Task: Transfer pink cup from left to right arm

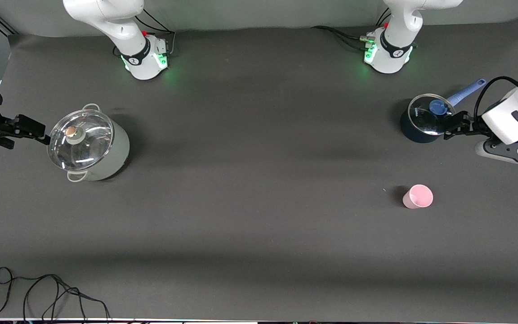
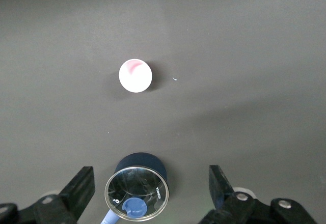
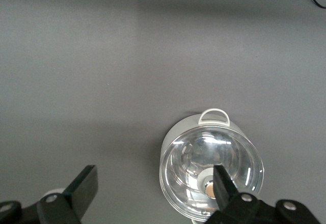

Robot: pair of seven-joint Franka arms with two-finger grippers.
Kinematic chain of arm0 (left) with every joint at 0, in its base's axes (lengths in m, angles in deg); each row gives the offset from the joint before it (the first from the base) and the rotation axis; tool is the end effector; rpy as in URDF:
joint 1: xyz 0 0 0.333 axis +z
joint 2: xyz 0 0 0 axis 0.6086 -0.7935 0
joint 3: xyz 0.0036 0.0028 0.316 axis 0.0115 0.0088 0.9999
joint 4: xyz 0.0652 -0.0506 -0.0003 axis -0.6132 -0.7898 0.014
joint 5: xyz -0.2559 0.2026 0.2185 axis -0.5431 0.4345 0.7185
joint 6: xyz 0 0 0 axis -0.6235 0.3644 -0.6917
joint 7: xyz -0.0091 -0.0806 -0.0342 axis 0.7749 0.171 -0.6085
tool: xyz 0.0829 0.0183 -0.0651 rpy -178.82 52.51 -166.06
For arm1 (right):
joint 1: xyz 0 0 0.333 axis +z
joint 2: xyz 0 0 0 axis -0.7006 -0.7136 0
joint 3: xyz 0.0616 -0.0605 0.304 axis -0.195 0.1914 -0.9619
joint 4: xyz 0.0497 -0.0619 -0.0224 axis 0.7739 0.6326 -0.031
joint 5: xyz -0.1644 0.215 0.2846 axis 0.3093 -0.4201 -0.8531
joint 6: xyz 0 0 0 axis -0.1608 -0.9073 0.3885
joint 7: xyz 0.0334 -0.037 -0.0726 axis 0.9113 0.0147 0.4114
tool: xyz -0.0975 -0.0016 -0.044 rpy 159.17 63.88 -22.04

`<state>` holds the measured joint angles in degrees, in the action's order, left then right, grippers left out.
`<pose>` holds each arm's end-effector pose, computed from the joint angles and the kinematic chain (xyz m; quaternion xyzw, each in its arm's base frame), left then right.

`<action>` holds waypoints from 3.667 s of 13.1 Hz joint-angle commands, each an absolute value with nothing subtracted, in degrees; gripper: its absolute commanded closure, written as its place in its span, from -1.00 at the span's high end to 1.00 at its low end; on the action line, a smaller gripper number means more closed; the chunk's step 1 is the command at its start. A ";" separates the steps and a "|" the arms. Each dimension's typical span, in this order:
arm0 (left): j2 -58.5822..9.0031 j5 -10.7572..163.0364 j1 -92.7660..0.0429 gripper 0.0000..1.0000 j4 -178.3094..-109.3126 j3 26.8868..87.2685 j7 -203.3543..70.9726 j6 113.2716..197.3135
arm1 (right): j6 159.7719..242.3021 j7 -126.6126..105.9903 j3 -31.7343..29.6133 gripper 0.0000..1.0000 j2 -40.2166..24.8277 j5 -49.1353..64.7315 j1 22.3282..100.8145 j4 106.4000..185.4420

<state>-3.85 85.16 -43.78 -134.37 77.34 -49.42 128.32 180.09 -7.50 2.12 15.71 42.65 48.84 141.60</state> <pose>0.5746 -0.0435 0.5776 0.9910 -0.1268 -0.0423 0.0006 0.5591 -0.0380 0.5932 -0.9994 -0.0298 -0.0004 0.0179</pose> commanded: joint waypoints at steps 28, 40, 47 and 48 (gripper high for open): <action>-4.09 81.37 -37.50 1.00 -131.90 78.04 -12.87 122.95 | 179.03 -6.73 2.63 1.00 14.10 43.15 49.39 137.95; -31.90 45.25 -8.41 0.99 -124.54 78.04 58.27 112.68 | 178.49 -6.11 3.42 1.00 16.21 43.33 49.48 139.80; -49.34 34.26 -5.23 0.99 -121.44 77.69 77.25 112.21 | 178.49 -6.11 3.51 1.00 16.21 43.77 49.48 139.80; -50.57 33.20 -5.06 0.99 -121.36 77.69 79.80 113.35 | 178.49 -6.11 3.42 1.00 16.21 43.77 49.48 139.80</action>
